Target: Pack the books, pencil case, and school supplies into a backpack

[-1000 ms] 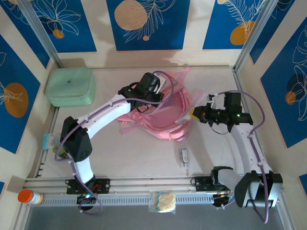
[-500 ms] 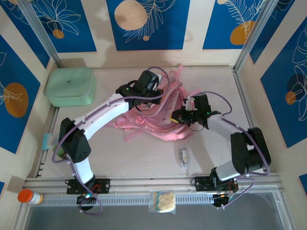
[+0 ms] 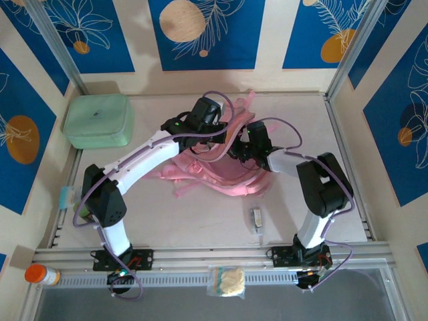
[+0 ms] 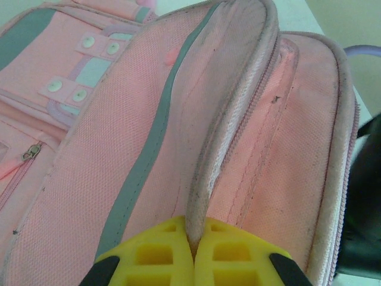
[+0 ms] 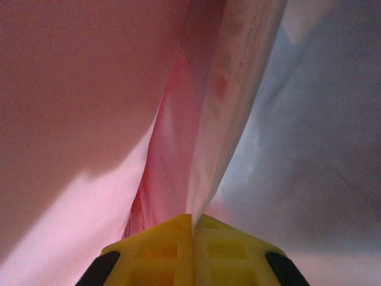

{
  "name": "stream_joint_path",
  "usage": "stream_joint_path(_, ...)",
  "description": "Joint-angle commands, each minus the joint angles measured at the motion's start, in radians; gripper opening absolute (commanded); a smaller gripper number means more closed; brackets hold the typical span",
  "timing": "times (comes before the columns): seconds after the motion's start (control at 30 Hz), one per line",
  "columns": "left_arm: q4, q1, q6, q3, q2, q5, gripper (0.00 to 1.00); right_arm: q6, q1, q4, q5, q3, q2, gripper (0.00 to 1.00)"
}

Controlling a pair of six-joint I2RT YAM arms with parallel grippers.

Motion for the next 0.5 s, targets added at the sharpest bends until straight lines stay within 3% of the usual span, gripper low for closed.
stream_joint_path(0.0, 0.094, -0.001, -0.023, 0.020, -0.076, -0.002, 0.00, 0.001, 0.027, 0.057, 0.057, -0.043, -0.047, 0.17)
stream_joint_path(0.07, 0.096, 0.002, -0.015, 0.013, -0.082, 0.000, 0.00, -0.020, 0.023, 0.015, 0.069, -0.066, -0.100, 0.31)
stream_joint_path(0.17, 0.101, 0.005, -0.014, 0.013, -0.080, 0.015, 0.00, -0.014, -0.003, -0.103, 0.076, -0.090, -0.152, 0.32)
stream_joint_path(0.33, 0.123, 0.004, -0.022, -0.013, -0.088, 0.029, 0.00, 0.007, -0.028, -0.131, 0.097, -0.164, -0.225, 0.08)
stream_joint_path(0.47, 0.121, 0.004, -0.021, -0.027, -0.089, 0.023, 0.00, 0.012, -0.027, -0.166, 0.104, -0.148, -0.236, 0.03)
